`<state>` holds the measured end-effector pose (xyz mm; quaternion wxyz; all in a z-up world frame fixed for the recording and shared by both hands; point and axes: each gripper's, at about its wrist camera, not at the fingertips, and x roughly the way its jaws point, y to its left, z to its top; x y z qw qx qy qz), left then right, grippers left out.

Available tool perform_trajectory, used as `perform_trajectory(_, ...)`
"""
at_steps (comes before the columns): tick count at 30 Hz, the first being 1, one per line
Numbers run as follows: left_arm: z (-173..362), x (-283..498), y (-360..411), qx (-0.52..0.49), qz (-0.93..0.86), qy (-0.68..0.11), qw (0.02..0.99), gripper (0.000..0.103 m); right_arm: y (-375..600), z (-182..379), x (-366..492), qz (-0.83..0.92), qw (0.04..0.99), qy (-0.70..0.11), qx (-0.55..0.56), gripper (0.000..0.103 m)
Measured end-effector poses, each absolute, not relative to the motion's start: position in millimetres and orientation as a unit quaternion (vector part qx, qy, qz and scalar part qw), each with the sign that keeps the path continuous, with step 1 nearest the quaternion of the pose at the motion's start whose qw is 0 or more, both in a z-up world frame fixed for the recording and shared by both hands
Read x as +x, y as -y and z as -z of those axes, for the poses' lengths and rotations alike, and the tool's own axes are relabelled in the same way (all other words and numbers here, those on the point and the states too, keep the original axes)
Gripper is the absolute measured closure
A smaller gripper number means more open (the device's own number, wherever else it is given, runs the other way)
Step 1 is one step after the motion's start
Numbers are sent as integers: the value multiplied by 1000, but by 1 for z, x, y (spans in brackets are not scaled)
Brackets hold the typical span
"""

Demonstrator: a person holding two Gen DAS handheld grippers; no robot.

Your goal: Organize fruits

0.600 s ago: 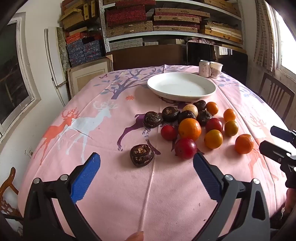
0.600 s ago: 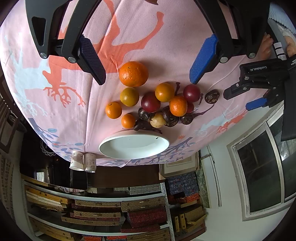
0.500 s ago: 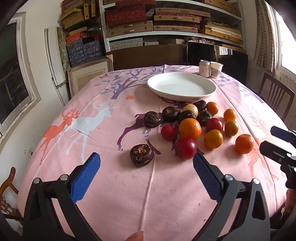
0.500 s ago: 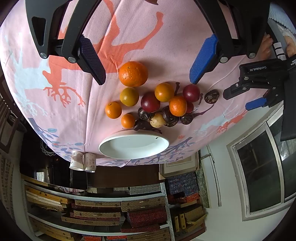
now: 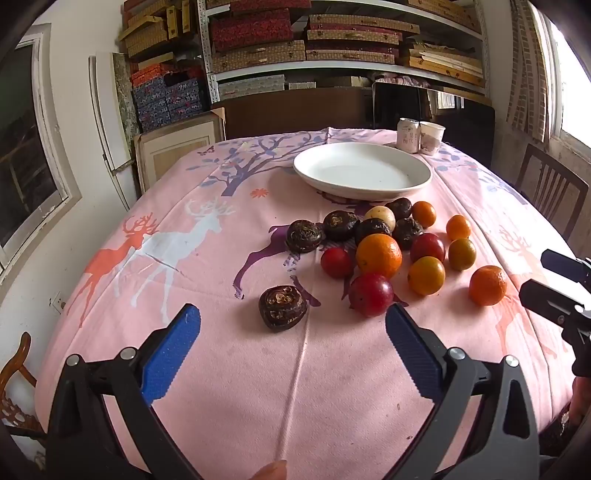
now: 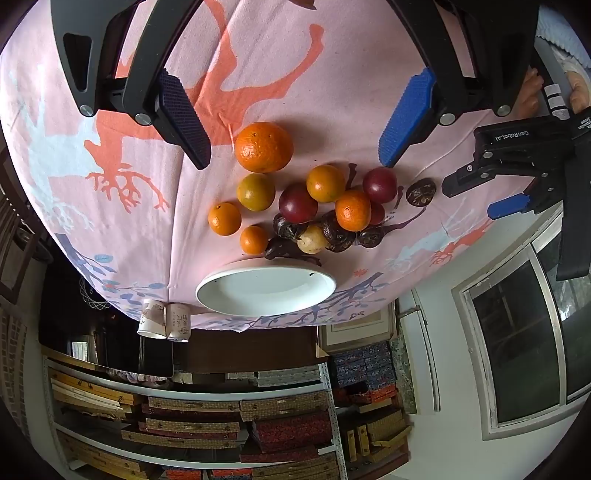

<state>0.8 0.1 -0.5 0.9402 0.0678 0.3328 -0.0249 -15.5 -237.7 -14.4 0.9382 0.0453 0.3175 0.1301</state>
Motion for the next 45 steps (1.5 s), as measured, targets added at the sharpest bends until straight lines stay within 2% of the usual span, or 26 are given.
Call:
perform_trajectory(23, 14, 3, -3, 79, 38, -340, 936, 5, 233, 17, -13, -132, 935, -327, 43, 10)
perform_trajectory(39, 54, 80, -35, 20, 77, -452, 889, 5, 252, 53, 25, -126, 909, -391, 65, 10)
perform_trajectory(41, 54, 85, -36, 16, 82, -452, 888, 5, 252, 54, 27, -129, 908, -394, 62, 11)
perform_trajectory(44, 55, 86, -27, 32, 96, -448, 888, 5, 250, 57, 32, -133, 904, -401, 63, 17)
perform_trajectory(45, 55, 86, -23, 41, 100, -447, 888, 11, 250, 58, 33, -134, 903, -403, 64, 21)
